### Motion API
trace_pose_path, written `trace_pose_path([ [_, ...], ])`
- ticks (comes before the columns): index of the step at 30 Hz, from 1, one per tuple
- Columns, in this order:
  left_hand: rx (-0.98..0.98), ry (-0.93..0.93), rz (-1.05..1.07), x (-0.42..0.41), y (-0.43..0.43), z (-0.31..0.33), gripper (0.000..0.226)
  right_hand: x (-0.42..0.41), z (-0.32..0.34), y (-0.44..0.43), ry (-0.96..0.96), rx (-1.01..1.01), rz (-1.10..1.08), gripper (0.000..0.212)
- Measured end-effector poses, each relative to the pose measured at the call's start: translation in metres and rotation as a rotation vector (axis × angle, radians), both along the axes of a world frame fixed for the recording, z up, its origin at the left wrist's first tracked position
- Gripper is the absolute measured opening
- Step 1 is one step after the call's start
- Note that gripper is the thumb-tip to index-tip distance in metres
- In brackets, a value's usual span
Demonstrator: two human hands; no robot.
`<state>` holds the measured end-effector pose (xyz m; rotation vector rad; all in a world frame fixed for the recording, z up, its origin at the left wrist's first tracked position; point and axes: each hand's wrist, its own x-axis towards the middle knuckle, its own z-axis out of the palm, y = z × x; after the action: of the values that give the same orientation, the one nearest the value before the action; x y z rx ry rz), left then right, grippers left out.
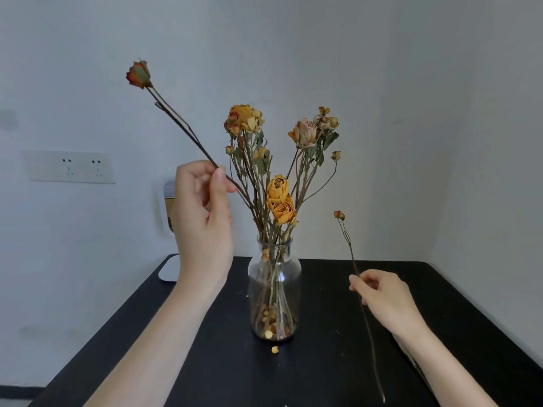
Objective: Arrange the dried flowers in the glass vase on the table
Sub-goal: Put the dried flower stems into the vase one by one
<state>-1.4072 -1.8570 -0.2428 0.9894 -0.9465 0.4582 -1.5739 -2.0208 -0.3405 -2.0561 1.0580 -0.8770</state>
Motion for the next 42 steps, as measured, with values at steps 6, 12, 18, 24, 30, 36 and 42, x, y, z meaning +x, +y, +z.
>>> trace_pose_path([
  [6,0.112,-0.072,0.103,0.004,-0.015,-0.009,0.017,-0.001,-0.001,-0.002,0.021,-0.007,-0.015,0.018],
  [12,0.181,-0.113,0.156,0.009,-0.027,-0.020,0.002,-0.001,-0.003,-0.002,0.014,0.000,-0.010,0.017],
  [18,0.281,-0.134,0.177,0.012,-0.040,-0.030,0.003,0.001,-0.004,-0.002,0.026,0.009,-0.007,0.017],
  [24,0.405,-0.156,0.288,0.021,-0.047,-0.045,0.013,0.001,-0.006,-0.004,0.033,0.012,-0.013,0.016],
  [30,0.547,-0.142,0.339,0.027,-0.053,-0.064,0.012,0.003,-0.010,-0.004,0.059,0.020,0.004,0.016],
  [36,0.549,-0.032,0.322,0.035,-0.057,-0.076,0.016,0.006,-0.013,-0.006,0.054,0.019,0.010,0.017],
  [42,0.676,0.278,-0.101,0.044,-0.073,-0.074,0.106,0.009,-0.009,-0.008,0.035,-0.004,-0.001,0.019],
])
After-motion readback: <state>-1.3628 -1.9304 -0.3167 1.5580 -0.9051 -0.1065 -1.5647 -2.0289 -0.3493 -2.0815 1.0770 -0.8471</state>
